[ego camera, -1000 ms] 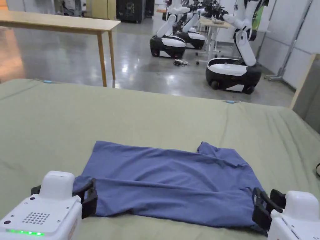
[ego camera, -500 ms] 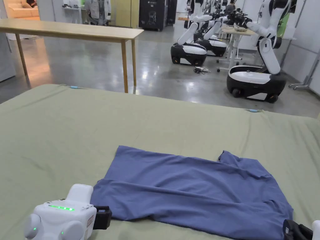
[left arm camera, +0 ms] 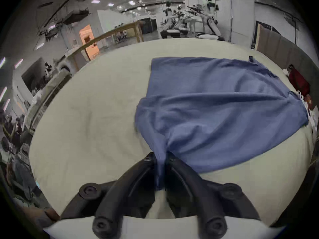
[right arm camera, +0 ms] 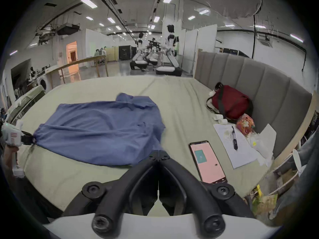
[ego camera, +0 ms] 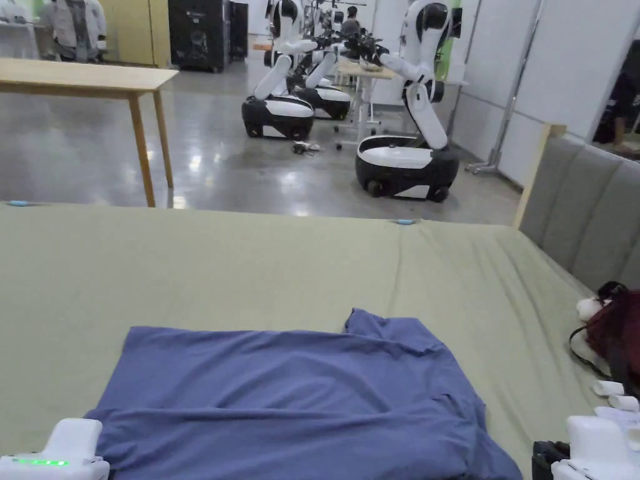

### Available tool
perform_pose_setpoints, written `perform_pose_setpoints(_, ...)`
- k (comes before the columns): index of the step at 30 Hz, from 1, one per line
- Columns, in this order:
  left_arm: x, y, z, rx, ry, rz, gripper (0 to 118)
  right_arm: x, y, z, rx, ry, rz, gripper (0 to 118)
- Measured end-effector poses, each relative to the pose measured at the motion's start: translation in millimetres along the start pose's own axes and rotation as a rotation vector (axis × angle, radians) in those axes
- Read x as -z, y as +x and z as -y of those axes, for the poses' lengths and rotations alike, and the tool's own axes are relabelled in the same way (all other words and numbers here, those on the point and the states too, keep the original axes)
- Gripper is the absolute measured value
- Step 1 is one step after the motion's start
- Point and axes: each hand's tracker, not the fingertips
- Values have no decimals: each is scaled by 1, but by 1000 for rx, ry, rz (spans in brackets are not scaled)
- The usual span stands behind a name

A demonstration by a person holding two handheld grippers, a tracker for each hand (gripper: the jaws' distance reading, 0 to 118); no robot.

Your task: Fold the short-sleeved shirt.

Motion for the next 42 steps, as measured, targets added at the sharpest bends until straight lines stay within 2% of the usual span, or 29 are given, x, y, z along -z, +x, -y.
perform_pose_setpoints(1,-1,0,-1,-1,-1,6,7,12,5,-2,5,-29,-2,8)
perform_pose_setpoints(2,-14,3,-3,-3,15,6,7,27,11,-4,16,-39,-21,18)
perform_pose_setpoints(3,-21,3,-5,-9,30,4,7,40,16,-6,27,-73,-58,38)
perform_pose_setpoints(4,-28,2,-7,-21,47,8,7,54,20,-7,41,-109,-104,71)
perform_pose_setpoints(5,-34,3,-9,-29,62,12,7,68,21,-8,49,-147,-139,89)
perform_pose_setpoints(6,-40,3,-15,-26,67,12,7,82,21,-8,50,-179,-175,91)
perform_pose_setpoints(10,-48,5,-26,-13,73,8,7,125,7,0,-44,-268,-178,91)
perform_pose_setpoints(11,-48,7,-27,-11,72,7,7,132,5,1,-59,-310,-204,87)
perform_pose_setpoints(12,-49,8,-27,-8,69,5,7,137,3,3,-48,-347,-226,66)
perform_pose_setpoints(13,-49,10,-26,-1,63,3,7,138,-1,5,-57,-342,-239,33)
perform_pose_setpoints(14,-45,9,-28,7,57,2,7,135,-3,6,-81,-314,-206,22)
perform_pose_setpoints(15,-46,9,-27,13,56,4,7,129,-2,4,-96,-285,-187,16)
perform_pose_setpoints(16,-49,10,-26,17,52,2,7,126,2,1,-59,-295,-236,16)
perform_pose_setpoints(20,-71,0,-25,6,74,12,7,90,18,-14,22,-243,-276,15)
perform_pose_setpoints(29,-145,-27,-4,14,106,46,7,-18,34,-23,19,-157,-295,15)
perform_pose_setpoints(36,-104,-28,35,-25,-40,89,7,13,18,34,17,-360,-273,15)
perform_pose_setpoints(38,-100,-27,36,-29,-58,86,7,21,13,41,5,-366,-261,15)
perform_pose_setpoints(39,-101,-29,37,-38,-60,83,14,22,13,42,6,-371,-254,17)
perform_pose_setpoints(40,-106,-32,36,-52,-46,70,40,19,15,40,10,-374,-249,30)
perform_pose_setpoints(41,-111,-35,36,-62,-38,55,72,14,16,37,8,-369,-253,45)
perform_pose_setpoints(42,-118,-38,34,-72,-34,34,93,5,17,32,11,-326,-249,61)
